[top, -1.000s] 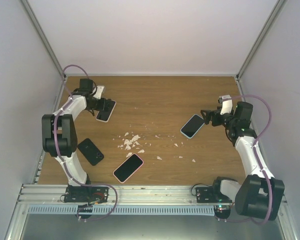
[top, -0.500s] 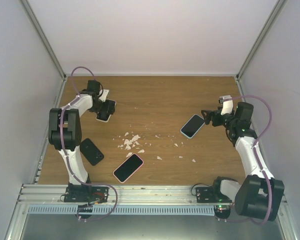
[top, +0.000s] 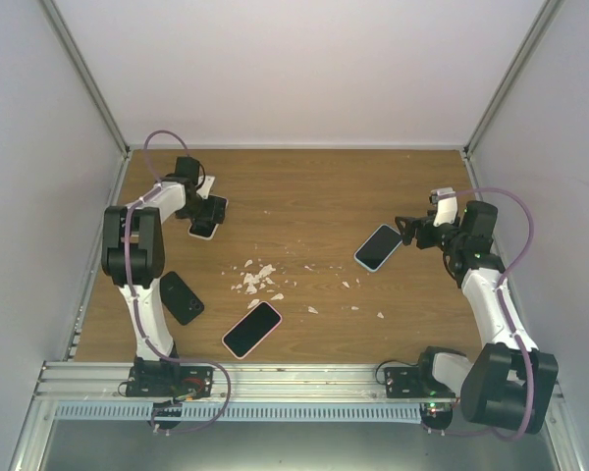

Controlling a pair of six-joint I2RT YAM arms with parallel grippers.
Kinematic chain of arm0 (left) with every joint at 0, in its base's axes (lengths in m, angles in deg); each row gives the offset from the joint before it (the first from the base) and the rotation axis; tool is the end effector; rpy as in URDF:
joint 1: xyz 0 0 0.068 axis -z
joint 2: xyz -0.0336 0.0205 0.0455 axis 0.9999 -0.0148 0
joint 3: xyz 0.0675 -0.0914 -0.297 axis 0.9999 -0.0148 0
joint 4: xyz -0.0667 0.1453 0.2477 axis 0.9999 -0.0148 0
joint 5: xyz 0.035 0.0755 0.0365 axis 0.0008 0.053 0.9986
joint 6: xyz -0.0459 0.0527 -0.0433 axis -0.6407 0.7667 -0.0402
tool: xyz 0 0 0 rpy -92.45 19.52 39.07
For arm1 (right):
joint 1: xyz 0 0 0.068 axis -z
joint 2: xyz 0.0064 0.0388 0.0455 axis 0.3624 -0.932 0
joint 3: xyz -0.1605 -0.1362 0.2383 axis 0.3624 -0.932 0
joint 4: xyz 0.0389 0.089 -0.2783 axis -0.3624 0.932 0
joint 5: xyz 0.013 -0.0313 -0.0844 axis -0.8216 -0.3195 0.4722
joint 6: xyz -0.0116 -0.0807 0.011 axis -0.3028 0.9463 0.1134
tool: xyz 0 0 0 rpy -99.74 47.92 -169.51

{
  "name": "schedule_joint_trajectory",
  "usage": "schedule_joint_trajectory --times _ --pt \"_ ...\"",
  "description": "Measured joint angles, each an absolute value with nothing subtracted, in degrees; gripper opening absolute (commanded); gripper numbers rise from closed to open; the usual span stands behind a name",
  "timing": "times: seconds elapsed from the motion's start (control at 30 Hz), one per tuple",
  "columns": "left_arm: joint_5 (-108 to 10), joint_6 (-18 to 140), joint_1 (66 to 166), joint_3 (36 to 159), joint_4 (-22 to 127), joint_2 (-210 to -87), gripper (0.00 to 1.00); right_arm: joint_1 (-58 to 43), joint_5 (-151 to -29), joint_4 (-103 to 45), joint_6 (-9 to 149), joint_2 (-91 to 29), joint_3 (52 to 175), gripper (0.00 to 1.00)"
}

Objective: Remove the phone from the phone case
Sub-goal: Move the phone to the center of the board.

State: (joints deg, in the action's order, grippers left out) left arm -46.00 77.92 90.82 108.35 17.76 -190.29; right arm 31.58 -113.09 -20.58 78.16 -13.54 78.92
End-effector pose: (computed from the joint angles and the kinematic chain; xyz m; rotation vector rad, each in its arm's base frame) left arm 0.4833 -0.0206 0.1475 0.1961 2.7323 -0.1084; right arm 0.2808 -0.0142 0.2658 -0.1490 2.0719 0.4404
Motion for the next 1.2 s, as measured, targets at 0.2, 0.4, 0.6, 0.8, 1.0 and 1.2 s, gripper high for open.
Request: schedule_joint_trajectory --times 0.2,0.4,0.6,0.8,1.0,1.2 --pt "-45.73 77.74 90.84 109.86 16.95 -191.60 0.91 31.66 -113.09 -20.58 78.16 -13.54 78.90 1.00" --pt "-45.65 78.07 91.00 111.39 16.31 -193.09 0.87 31.66 -113.13 -20.58 78.18 -13.52 78.90 1.00" --pt "-46.00 78.95 91.65 113.20 15.13 -194.14 0.83 31.86 -113.20 -20.58 78.23 -13.47 78.82 1.00" --pt "-47.29 81.44 93.88 113.68 14.72 -194.42 0.82 31.88 -113.64 -20.58 78.40 -13.45 78.55 1.00" --pt "-48.29 86.68 99.78 113.66 14.39 -194.42 0.82 31.95 -114.38 -20.60 78.47 -13.08 78.53 1.00" --pt "-50.56 93.02 107.35 112.83 14.15 -193.94 0.81 32.21 -114.90 -20.58 78.82 -12.73 78.49 1.00"
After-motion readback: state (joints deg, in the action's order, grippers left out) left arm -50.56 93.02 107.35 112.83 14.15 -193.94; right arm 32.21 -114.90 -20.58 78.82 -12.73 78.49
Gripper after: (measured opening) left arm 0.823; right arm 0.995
